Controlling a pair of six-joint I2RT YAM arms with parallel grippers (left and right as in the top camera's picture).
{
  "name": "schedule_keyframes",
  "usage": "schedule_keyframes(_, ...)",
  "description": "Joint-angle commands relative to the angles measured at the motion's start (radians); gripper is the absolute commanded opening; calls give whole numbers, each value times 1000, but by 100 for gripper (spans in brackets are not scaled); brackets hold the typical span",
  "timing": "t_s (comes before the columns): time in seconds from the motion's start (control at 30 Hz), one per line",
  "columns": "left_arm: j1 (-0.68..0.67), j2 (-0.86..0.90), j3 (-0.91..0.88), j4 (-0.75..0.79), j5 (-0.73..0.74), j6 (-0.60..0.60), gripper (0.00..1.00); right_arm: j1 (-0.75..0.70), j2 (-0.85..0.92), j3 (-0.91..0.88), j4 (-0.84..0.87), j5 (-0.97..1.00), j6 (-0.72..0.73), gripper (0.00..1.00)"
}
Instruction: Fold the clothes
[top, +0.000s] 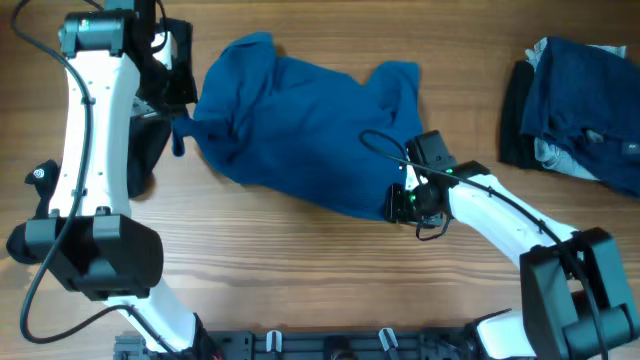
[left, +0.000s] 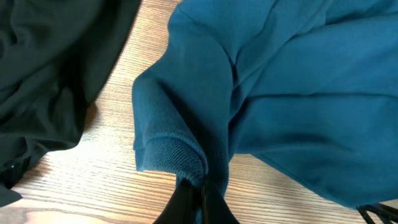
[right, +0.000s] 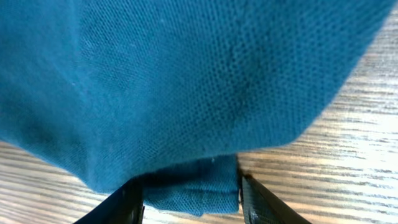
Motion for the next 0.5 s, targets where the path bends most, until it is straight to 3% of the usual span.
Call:
schedule_keyframes(0.0,-6,-16,-10,3,-24,-39,4,4,0,-31,50,-20,19,51)
schedule_keyframes(0.1,-6,-16,-10,2,-25,-41,4,5,17,-32,61,-43,37,43)
schedule_keyframes(0.17,-6,-16,-10,-1,-25,-41,4,8,18,-32,57,-51,41,9)
schedule_keyframes(0.2,-6,-16,-10,-5,-25,-41,4,8,16,-32,57,-73,47,4)
schedule_keyframes(0.33,-6,-16,-10,-66,-25,-82,4,-21,-61,-6,-11,-100,62,4)
schedule_keyframes(0.47,-13,-16,-10,-133,-25,-85,4,-100,-232,72,-200,-65,1,4)
